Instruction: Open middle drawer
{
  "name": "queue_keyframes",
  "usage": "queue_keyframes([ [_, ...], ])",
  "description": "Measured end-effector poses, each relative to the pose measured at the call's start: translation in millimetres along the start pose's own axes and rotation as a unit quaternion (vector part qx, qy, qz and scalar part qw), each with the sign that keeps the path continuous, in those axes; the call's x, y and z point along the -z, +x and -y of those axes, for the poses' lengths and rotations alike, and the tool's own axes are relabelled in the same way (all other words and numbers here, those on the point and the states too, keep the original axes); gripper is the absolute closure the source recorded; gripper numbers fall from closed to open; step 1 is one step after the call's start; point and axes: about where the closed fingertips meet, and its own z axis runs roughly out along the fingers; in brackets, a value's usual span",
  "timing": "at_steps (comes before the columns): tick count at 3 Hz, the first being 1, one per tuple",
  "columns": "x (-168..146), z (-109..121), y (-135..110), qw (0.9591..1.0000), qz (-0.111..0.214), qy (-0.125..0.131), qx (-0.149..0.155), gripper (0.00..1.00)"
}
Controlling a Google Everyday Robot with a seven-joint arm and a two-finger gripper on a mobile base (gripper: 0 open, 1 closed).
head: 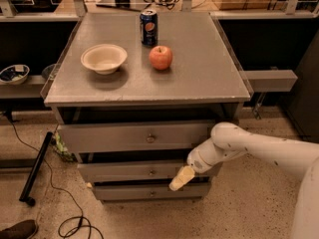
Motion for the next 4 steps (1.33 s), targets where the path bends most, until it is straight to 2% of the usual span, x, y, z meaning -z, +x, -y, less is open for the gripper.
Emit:
queue_keyframes([
  [1, 0, 0, 0, 1.0, 0.0, 0.0, 0.0, 0.0],
  [2, -9, 14, -4, 0.9999, 0.007, 0.004, -0.014, 0.0],
  [3, -10, 14, -4, 0.9999, 0.006, 0.004, -0.014, 0.0],
  [4, -19, 14, 4, 0.9998, -0.007, -0.007, -0.019, 0.0],
])
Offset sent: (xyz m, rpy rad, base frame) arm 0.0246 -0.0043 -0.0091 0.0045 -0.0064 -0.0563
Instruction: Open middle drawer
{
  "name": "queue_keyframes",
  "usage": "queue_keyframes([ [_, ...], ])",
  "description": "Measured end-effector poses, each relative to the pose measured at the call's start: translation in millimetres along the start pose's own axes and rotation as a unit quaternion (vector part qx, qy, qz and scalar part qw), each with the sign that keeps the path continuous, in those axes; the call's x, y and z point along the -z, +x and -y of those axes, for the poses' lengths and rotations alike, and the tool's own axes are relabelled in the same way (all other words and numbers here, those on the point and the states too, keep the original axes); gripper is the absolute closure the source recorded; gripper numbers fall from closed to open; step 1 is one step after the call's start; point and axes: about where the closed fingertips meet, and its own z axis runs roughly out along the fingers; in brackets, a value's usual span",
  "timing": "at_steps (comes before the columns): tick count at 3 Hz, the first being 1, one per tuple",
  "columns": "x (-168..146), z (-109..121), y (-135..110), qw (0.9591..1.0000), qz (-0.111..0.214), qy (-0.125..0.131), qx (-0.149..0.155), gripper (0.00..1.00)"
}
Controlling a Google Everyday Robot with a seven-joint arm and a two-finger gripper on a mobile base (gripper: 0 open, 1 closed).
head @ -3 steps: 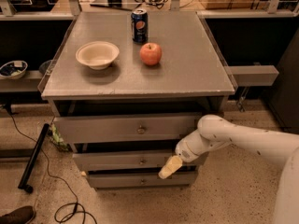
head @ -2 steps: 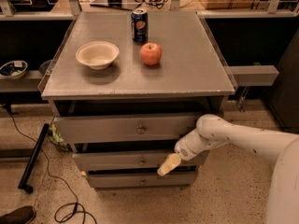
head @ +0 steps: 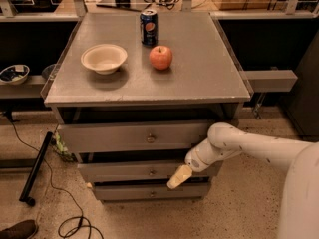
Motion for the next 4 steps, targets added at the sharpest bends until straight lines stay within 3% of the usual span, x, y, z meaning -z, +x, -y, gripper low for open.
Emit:
queue_keyframes([
  [4, 9, -12, 16, 0.9997, -0.01, -0.02, -0.004, 0.0],
])
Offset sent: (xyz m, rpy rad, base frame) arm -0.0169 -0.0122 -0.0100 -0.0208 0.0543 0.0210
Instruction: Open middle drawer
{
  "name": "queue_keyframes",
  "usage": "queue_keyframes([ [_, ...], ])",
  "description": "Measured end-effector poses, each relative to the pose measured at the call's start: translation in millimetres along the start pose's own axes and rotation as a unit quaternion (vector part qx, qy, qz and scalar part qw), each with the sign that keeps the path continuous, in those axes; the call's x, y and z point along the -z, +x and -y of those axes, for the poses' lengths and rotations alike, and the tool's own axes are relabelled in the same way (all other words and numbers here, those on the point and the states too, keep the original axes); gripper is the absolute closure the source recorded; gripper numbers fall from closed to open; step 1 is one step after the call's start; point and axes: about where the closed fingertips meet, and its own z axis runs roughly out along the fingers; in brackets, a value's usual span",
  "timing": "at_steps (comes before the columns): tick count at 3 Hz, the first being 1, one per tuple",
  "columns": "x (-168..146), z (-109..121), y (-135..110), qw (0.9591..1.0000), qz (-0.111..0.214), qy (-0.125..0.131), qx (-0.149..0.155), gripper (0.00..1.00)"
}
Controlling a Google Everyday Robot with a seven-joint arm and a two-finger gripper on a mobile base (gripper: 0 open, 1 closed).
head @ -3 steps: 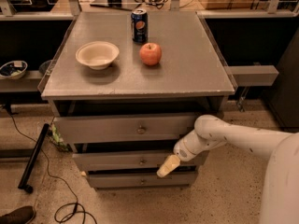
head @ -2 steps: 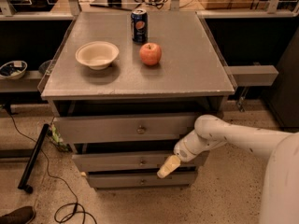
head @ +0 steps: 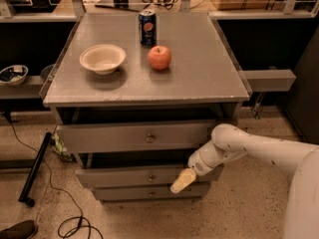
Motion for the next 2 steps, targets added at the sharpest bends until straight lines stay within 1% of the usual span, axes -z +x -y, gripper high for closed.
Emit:
queue_keyframes([
  [1, 0, 0, 0, 1.0, 0.0, 0.0, 0.0, 0.0],
  [2, 6, -6, 12, 1.0, 0.002, -0.003, -0.003, 0.0],
])
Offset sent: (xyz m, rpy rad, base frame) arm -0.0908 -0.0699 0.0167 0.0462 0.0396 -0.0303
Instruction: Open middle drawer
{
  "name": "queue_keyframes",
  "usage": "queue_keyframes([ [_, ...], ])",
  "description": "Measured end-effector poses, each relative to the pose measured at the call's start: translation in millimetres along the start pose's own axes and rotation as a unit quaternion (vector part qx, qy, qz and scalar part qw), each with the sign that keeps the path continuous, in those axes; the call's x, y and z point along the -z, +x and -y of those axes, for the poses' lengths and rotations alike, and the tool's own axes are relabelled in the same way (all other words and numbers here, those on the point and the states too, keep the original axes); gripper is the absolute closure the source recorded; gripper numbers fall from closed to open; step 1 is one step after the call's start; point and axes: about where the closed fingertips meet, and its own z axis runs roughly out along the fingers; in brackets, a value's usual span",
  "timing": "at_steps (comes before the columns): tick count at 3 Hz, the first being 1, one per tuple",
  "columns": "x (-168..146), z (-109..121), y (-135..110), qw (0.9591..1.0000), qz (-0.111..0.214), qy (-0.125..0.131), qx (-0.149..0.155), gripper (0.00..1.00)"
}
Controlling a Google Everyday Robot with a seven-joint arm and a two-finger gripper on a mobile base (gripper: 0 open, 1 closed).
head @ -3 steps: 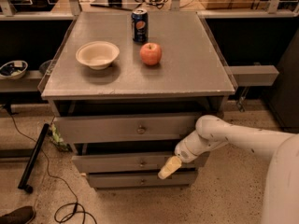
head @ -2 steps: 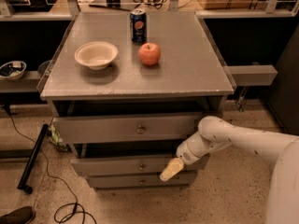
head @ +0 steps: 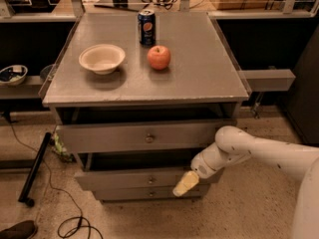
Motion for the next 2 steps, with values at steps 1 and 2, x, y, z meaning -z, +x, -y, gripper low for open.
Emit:
queue_keyframes([
  [1, 3.3, -2.8, 2.8, 1.0, 0.001, -0.001, 0.0, 0.0],
  [2, 9.2, -8.3, 9.4, 1.0, 0.005, -0.002, 0.0, 0.0],
])
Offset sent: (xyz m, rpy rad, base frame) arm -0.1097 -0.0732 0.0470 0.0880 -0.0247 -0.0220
